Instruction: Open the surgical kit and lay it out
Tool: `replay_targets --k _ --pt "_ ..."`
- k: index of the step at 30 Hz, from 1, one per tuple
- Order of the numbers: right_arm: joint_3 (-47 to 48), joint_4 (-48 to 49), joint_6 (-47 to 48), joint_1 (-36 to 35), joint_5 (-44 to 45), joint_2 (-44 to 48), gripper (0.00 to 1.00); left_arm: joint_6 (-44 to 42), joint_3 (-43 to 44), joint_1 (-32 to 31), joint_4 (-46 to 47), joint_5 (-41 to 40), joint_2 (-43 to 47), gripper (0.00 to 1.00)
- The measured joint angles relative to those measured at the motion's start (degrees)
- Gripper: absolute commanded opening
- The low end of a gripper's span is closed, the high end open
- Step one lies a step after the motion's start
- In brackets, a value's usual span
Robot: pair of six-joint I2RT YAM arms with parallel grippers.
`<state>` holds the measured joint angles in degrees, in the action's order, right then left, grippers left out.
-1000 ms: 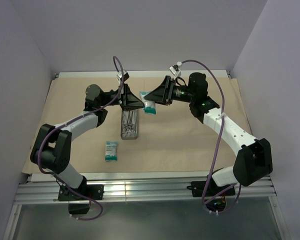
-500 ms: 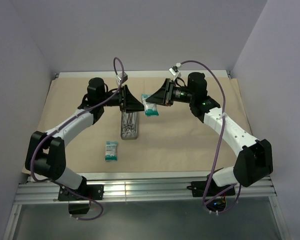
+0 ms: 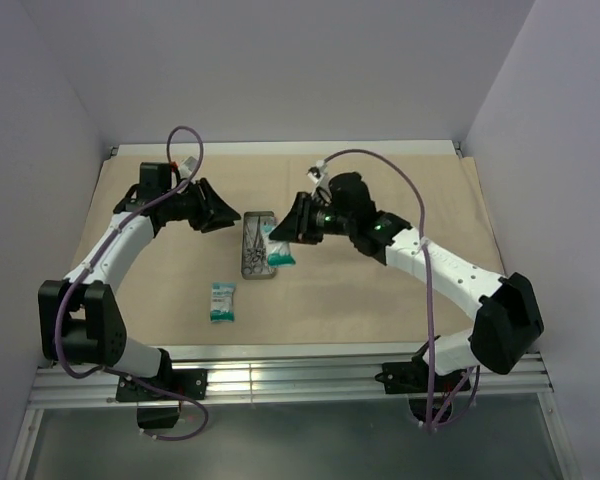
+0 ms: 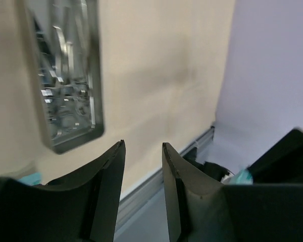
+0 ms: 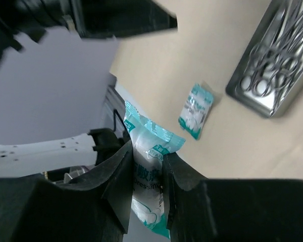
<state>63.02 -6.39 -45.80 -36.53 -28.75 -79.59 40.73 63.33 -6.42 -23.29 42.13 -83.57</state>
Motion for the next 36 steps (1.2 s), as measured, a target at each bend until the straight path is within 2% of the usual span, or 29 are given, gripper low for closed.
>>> replay_targets --k 4,8,15,22,36 --pt "-1.8 -0.7 -2.0 -8.2 8.0 -2.4 0.34 -3.5 -2.0 4.4 -3.5 -3.3 2.0 0.43" --pt "-1.8 -0.8 -3.4 -13.4 15.3 -7.6 0.34 -6.3 -4.0 8.4 -6.0 -5.2 3.2 0.43" --pt "-1.6 -1.0 -7.1 -19.7 23.7 -17.0 0.34 -7.1 -8.5 9.2 -7.9 -7.6 5.3 0.43" --pt "-0.4 -0.3 -9.5 -22.7 27.3 -21.6 0.37 -7.1 -9.7 9.2 -8.9 -8.7 8.0 0.42" --pt "1.5 -1.0 -11.6 -22.8 33.7 -24.4 0.41 -7.1 -11.1 9.2 -9.3 -9.0 8.7 0.41"
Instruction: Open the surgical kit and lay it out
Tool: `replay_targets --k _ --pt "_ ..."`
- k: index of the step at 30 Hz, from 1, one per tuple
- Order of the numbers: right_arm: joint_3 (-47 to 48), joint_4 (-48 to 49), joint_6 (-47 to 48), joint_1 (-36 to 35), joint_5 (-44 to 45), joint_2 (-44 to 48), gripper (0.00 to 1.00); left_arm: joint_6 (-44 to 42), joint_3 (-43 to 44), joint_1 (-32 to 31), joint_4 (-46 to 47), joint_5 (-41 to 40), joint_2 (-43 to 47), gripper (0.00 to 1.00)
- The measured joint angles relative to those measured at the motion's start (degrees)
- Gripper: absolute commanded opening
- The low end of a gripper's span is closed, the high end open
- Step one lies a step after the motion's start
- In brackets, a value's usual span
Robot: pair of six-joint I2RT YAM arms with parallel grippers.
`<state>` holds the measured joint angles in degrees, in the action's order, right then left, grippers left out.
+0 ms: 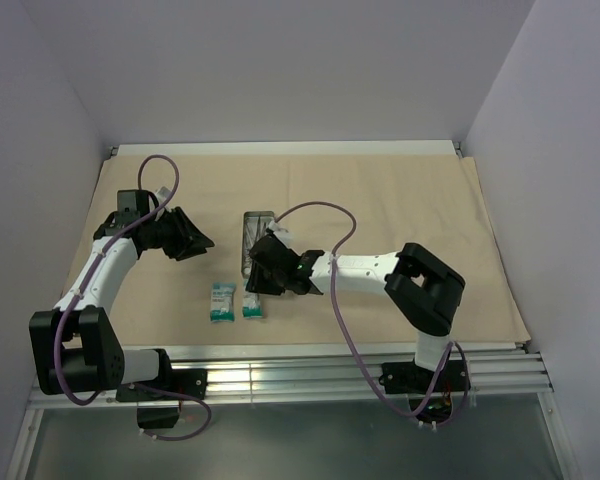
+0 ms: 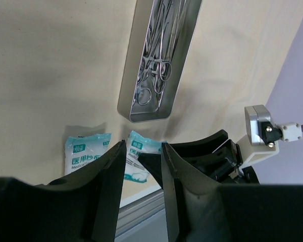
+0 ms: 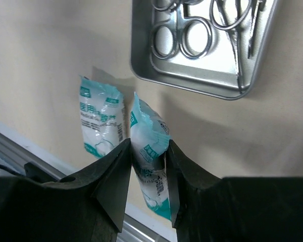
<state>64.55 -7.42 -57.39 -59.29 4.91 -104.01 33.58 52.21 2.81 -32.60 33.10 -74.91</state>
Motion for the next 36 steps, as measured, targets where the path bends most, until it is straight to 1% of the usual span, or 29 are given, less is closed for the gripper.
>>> replay_targets --k 8,13,15,17,18,19,20,24,32,36 --pt "0.0 -2.3 -1.3 0.0 0.2 -0.5 0.40 0.0 0.0 0.0 -0.1 0.0 0.0 0.41" --pt "0.0 -2.8 -0.7 0.0 0.0 -0.7 0.38 0.0 0.0 0.0 -0.4 -0.1 0.0 0.40" --pt "0.0 -2.8 -0.1 0.0 -0.3 -1.5 0.39 0.0 0.0 0.0 -0.7 -0.2 0.1 0.41" --pt "0.0 -2.9 0.6 0.1 -0.9 -2.5 0.43 0.0 0.0 0.0 -1.0 -0.3 0.1 0.41" --pt "0.0 -3.0 0.9 0.2 -1.4 -2.9 0.48 0.0 0.0 0.0 -1.1 -0.5 0.1 0.41" --pt "0.0 -3.0 1.2 0.2 -1.6 -3.0 0.50 0.0 0.0 0.0 -1.2 -0.5 0.1 0.41" --pt "0.0 -3.0 1.6 0.3 -1.7 -3.0 0.55 0.0 0.0 0.0 -1.2 -0.6 0.1 0.41" --pt "-0.6 -3.1 3.1 0.5 -1.7 -2.5 0.59 0.0 0.0 0.0 -1.1 -0.9 0.1 0.41" --pt "-1.7 -6.0 9.1 1.6 -1.5 2.8 0.57 0.0 0.0 0.0 -1.0 -1.4 0.2 0.41" --pt "-1.4 -6.1 11.1 1.9 -2.8 3.8 0.52 -0.2 -0.6 0.0 -0.4 -1.4 0.6 0.40"
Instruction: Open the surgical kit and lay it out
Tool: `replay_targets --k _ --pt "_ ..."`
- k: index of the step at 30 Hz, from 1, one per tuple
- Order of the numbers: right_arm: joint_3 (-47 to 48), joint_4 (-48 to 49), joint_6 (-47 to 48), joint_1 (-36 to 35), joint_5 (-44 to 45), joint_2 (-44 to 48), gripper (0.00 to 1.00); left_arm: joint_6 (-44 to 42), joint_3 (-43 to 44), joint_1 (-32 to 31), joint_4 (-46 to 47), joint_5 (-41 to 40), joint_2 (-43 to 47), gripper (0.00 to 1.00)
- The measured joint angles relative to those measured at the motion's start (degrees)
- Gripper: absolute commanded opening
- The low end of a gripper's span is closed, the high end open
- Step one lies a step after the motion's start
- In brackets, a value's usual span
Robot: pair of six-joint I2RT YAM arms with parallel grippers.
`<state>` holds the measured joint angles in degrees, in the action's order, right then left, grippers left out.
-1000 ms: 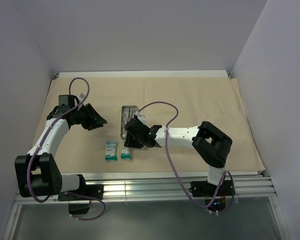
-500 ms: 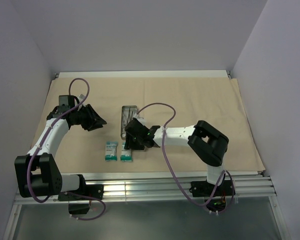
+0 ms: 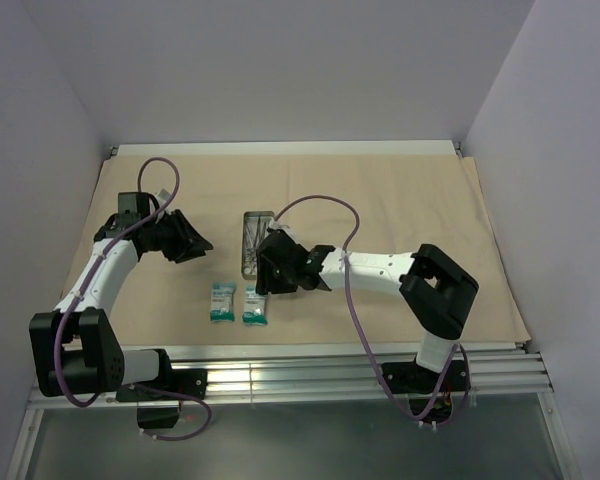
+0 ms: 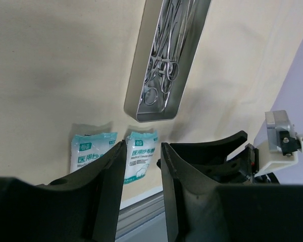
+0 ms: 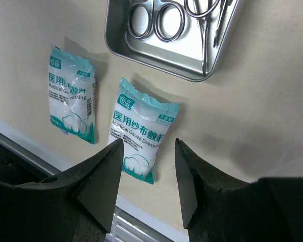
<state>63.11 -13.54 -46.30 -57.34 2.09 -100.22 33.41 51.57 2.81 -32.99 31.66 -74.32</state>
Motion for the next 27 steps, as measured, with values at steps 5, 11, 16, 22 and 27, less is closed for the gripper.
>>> replay_targets --k 5,11,16,22,27 --pt "0.7 -2.1 1.1 0.0 -0.5 0.2 0.42 -1.6 -2.1 0.0 0.0 -0.3 -0.2 0.32" --pt "4.2 -10.9 1.4 2.4 0.6 2.5 0.41 -4.2 -2.6 -5.3 -1.1 -3.9 -2.2 0.35" --pt "7.7 -16.6 2.1 6.8 3.0 7.9 0.41 -4.8 6.7 -19.1 -2.2 -10.4 -9.3 0.35" --pt "7.7 -20.9 3.0 11.4 3.8 20.9 0.42 -3.8 20.5 -25.4 -3.0 -18.1 -18.9 0.35" --pt "7.5 -22.4 6.4 14.6 3.5 28.9 0.43 -3.7 33.9 -29.2 -6.0 -25.0 -31.0 0.34"
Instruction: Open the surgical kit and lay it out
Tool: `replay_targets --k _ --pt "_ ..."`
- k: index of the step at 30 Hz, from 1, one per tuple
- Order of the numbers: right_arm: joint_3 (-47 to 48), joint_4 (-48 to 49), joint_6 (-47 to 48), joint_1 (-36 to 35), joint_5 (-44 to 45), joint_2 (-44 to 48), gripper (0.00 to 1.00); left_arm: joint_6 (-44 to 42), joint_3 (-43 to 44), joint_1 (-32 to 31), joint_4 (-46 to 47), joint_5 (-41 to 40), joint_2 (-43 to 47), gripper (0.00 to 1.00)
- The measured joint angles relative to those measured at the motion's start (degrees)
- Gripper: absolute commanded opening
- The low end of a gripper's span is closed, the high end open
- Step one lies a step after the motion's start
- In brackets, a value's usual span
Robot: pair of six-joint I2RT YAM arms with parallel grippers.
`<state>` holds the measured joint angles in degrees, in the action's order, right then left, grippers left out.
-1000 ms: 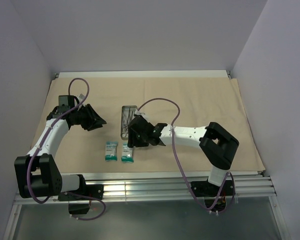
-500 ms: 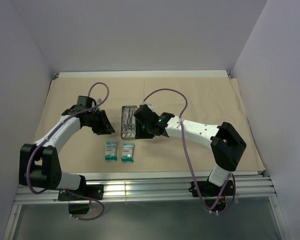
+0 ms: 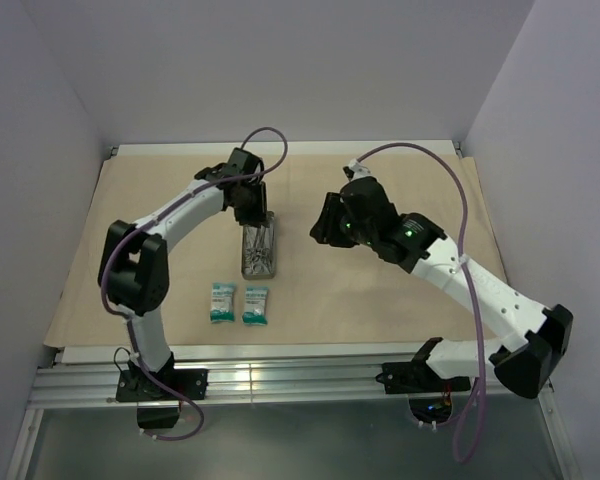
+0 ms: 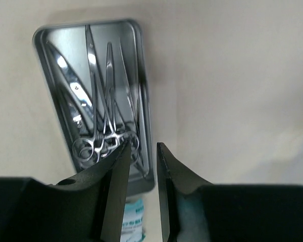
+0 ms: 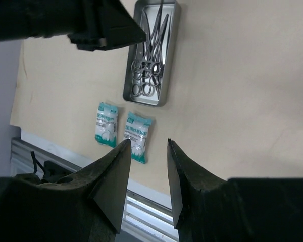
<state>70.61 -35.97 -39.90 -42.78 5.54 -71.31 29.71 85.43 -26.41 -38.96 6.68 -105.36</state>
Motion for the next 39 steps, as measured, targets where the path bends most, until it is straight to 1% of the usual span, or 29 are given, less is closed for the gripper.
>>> replay_targets --k 5,11,16,19,39 --pt "-2.9 -1.4 3.5 3.5 -1.1 5.9 0.43 0.8 8.4 -2.0 -4.1 -4.0 -8.0 0.34" --pt "-5.4 -3.9 6.3 6.9 -1.7 9.5 0.43 0.9 12.9 -2.1 -8.1 -7.8 -12.4 0.34" --pt "-5.4 -4.4 6.8 9.8 -1.6 9.3 0.43 -0.1 13.2 -2.0 -9.6 -10.2 -13.8 0.35" --pt "-5.4 -4.6 6.8 10.4 -1.4 8.3 0.42 -0.7 13.2 -2.0 -9.8 -10.4 -14.5 0.35" --pt "-4.9 -7.5 5.5 10.6 1.1 7.2 0.43 -3.8 13.3 -1.3 -9.3 -11.0 -19.1 0.34"
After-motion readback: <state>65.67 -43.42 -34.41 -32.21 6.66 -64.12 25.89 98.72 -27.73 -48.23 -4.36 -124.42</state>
